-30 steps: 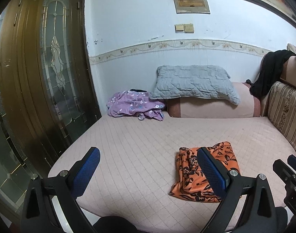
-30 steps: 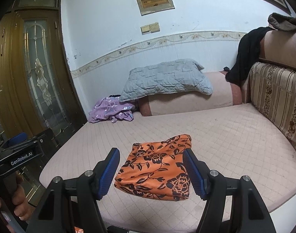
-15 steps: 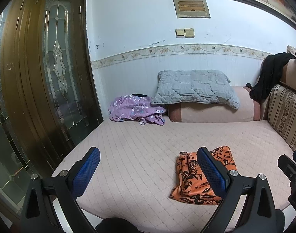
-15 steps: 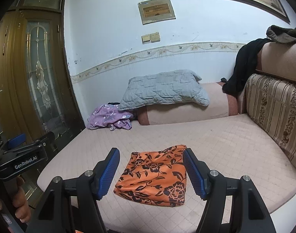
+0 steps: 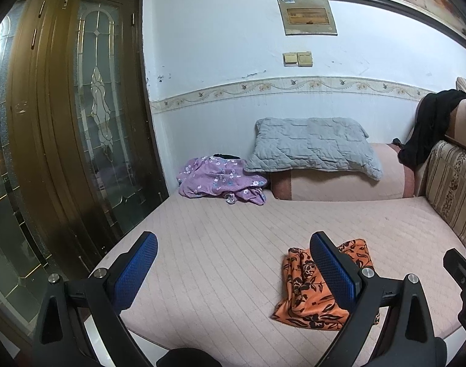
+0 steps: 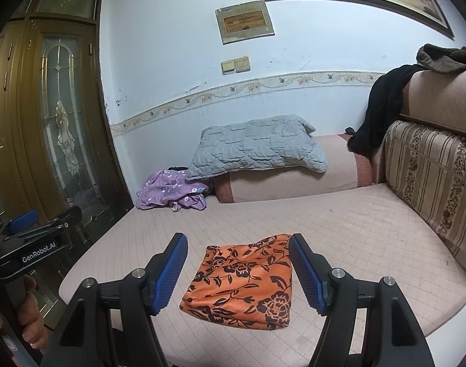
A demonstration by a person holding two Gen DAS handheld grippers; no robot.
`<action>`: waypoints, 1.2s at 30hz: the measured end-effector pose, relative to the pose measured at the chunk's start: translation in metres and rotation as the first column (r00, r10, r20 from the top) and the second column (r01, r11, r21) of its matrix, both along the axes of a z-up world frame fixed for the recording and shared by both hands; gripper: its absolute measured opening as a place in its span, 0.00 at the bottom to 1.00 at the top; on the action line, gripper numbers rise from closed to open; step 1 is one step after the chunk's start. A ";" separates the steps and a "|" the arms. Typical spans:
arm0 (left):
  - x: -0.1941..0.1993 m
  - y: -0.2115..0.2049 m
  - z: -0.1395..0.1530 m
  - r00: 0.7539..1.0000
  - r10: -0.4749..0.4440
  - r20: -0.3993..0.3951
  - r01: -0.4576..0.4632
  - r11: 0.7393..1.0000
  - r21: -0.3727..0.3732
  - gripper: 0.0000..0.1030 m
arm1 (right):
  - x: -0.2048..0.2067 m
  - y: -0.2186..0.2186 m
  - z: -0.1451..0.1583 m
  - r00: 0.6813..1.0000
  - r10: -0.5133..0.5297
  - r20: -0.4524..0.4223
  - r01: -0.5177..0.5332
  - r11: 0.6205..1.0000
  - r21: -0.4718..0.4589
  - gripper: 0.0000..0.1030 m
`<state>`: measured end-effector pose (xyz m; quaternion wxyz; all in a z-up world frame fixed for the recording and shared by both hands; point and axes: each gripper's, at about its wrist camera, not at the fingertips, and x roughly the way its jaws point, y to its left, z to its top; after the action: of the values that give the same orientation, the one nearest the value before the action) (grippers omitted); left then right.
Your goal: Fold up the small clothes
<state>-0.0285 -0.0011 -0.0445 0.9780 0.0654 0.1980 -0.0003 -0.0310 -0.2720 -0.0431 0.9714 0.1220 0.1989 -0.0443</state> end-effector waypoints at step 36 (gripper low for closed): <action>-0.028 0.025 0.041 0.998 0.012 0.058 -0.009 0.999 -0.049 0.97 | -0.022 0.032 0.044 0.998 0.029 0.057 -0.024 0.996 -0.084 0.71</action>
<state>-0.0561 0.0238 -0.0038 0.9846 0.0404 0.1699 0.0017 -0.0531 -0.2401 0.0011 0.9815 0.0798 0.1701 -0.0363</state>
